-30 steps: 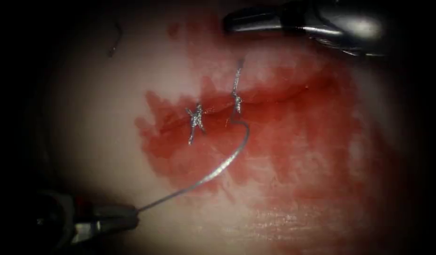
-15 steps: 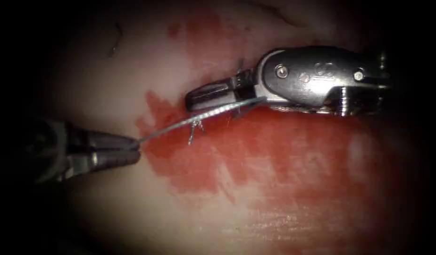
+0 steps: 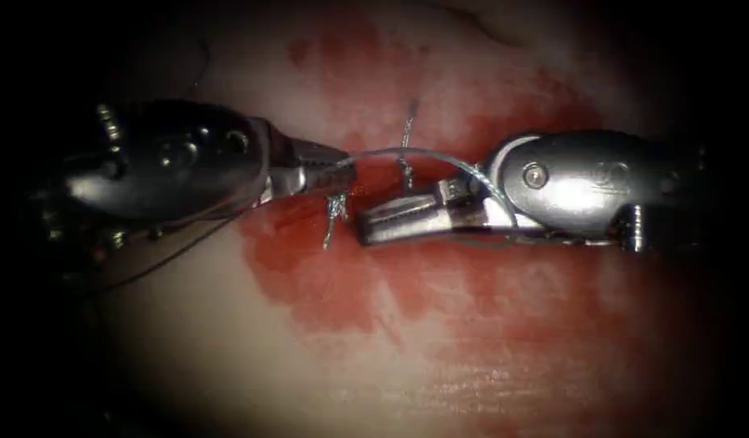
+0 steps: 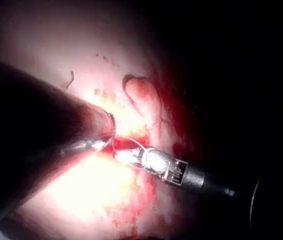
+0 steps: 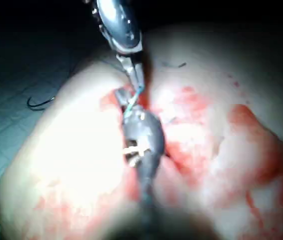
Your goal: Wound Closure
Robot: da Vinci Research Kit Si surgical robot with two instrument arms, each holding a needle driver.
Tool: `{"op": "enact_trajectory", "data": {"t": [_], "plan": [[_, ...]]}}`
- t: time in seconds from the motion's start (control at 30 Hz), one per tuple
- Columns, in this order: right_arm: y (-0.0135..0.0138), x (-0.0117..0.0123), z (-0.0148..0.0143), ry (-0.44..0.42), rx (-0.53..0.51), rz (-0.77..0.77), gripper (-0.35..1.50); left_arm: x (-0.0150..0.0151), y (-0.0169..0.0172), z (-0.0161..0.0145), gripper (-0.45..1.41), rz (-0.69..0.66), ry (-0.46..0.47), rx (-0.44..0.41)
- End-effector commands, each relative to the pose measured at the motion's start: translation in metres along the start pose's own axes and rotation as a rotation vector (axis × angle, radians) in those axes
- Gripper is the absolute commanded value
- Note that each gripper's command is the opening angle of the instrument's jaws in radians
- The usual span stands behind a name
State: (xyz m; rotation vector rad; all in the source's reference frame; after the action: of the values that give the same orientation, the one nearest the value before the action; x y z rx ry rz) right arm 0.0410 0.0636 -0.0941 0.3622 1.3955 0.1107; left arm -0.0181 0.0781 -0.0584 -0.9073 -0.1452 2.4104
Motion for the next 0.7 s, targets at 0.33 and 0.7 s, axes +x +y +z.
{"op": "enact_trajectory", "data": {"t": [0.33, 0.7], "plan": [[-0.0006, -0.0007, -0.0001, 0.163, -0.256, 0.079, -0.35, 0.0003, 0.0005, 0.0049, -0.35, 0.012, 0.003, -0.007], [0.0010, 0.0004, -0.0006, 0.194, -0.531, 0.199, -0.32, 0.0006, 0.0025, 0.0041, -0.35, 0.010, 0.001, -0.013]]}}
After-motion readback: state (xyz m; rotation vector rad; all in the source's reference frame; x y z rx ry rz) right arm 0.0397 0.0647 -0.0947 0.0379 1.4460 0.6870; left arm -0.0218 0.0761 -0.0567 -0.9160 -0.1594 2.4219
